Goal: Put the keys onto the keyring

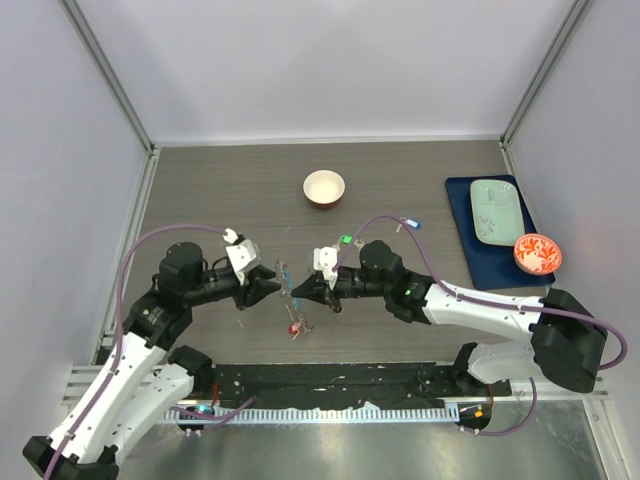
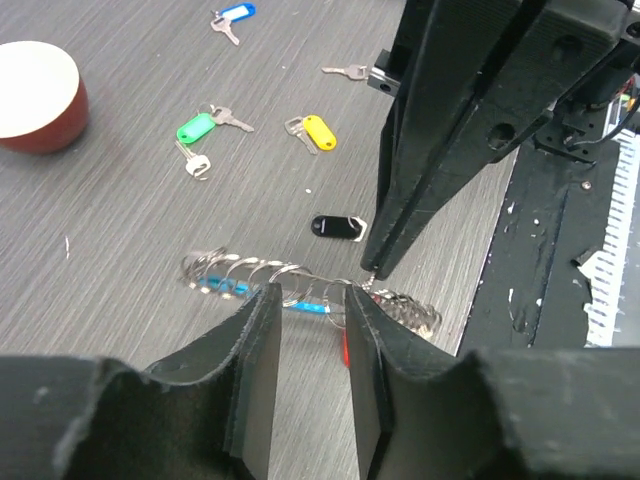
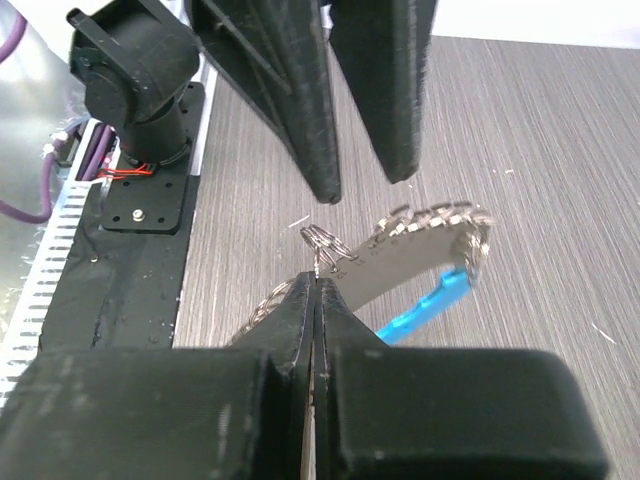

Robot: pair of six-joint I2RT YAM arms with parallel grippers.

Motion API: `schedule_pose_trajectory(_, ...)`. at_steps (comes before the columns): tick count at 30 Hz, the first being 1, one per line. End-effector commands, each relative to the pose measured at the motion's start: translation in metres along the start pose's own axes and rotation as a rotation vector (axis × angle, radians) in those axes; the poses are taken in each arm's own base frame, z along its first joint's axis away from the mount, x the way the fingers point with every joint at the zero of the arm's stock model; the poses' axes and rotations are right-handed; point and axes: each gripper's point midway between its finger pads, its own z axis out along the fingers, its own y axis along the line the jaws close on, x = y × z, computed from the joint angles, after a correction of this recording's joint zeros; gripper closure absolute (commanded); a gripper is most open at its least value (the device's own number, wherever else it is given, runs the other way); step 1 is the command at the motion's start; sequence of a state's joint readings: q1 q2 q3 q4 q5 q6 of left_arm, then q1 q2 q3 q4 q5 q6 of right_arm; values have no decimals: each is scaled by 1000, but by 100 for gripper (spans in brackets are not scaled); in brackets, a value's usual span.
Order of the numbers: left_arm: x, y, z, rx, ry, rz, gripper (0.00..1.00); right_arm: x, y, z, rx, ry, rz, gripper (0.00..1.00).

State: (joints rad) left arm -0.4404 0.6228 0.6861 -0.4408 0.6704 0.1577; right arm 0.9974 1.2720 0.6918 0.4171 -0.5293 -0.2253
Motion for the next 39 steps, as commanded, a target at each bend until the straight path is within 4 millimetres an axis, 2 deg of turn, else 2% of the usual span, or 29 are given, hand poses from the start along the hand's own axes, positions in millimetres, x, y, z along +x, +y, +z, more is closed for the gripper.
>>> schedule_pose_trajectory(1, -3, 1, 7, -44, 0, 17, 66, -26, -22, 2, 101, -80, -21, 99)
schedule_pose_trajectory(2, -1, 6, 8, -81, 12, 18, 69, -27, -23, 1, 109, -81, -17, 99)
schedule_pose_trajectory(5, 1, -4, 16, -75, 30, 25, 73, -26, -26, 2, 128, -80, -5, 99)
schedule_pose_trajectory(7, 2, -3, 19, -106, 37, 20, 73, -26, -27, 2, 131, -77, -2, 99)
schedule_pose_trajectory(8, 2, -8, 22, -92, 41, 29, 73, -24, -28, 3, 137, -72, 5, 99)
schedule_pose_trajectory(9, 4, -4, 22, -125, 51, 33, 73, -25, -29, 3, 138, -75, 4, 99)
schedule_pose_trajectory(13, -2, -1, 22, -185, 52, 37, 74, -20, -34, 3, 165, -52, 20, 99)
schedule_pose_trajectory(17, -7, -8, 24, -161, 44, 7, 75, -16, -41, 3, 197, -31, 34, 99)
schedule_pose_trajectory(23, 12, -13, 32, -140, 113, -56, 79, -14, -43, 4, 205, -21, 42, 99)
schedule_pose_trajectory(27, 17, -6, 32, -190, 118, -79, 79, -14, -42, 4, 200, -23, 40, 99)
schedule_pose_trajectory(30, 15, -9, 33, -171, 114, -83, 80, -13, -42, 5, 201, -21, 43, 99)
schedule_pose_trajectory(33, 20, -2, 33, -210, 126, -80, 78, -13, -42, 4, 198, -22, 43, 99)
schedule_pose_trajectory(39, 24, 3, 36, -222, 111, -36, 62, -16, -37, 3, 175, -37, 29, 99)
